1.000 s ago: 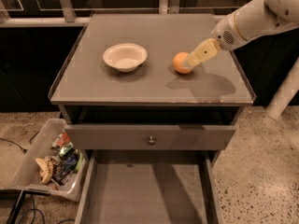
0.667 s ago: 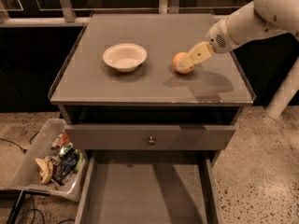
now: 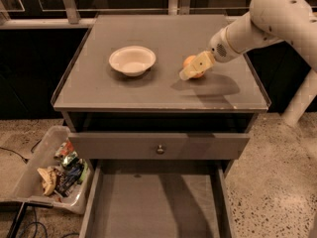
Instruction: Place orange into middle drawer
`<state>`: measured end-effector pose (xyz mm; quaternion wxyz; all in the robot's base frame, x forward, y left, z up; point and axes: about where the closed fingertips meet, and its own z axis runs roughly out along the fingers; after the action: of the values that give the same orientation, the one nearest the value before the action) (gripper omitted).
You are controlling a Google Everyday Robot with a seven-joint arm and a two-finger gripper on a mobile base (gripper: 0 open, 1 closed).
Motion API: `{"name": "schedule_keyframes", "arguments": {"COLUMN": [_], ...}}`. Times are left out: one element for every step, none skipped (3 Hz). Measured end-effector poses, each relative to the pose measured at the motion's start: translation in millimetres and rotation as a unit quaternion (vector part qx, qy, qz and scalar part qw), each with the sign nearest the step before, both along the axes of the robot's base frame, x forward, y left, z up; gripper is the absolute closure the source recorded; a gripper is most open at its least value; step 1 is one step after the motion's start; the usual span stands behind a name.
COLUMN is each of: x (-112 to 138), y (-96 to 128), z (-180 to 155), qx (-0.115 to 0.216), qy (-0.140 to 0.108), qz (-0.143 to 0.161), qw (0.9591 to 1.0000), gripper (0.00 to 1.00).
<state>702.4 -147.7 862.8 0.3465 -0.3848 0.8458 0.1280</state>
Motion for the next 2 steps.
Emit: {"name": "schedule_keyframes", "arguments": {"x": [4.2, 4.2], "y": [2.9, 3.0], "z": [-12.2, -12.3], "qx": [-0.013, -0.013], "qy": [0.009, 0.009], "qz": [-0.003, -0.003], "qw": [0.9999, 0.9999], "gripper": [0.0, 0.19]}}
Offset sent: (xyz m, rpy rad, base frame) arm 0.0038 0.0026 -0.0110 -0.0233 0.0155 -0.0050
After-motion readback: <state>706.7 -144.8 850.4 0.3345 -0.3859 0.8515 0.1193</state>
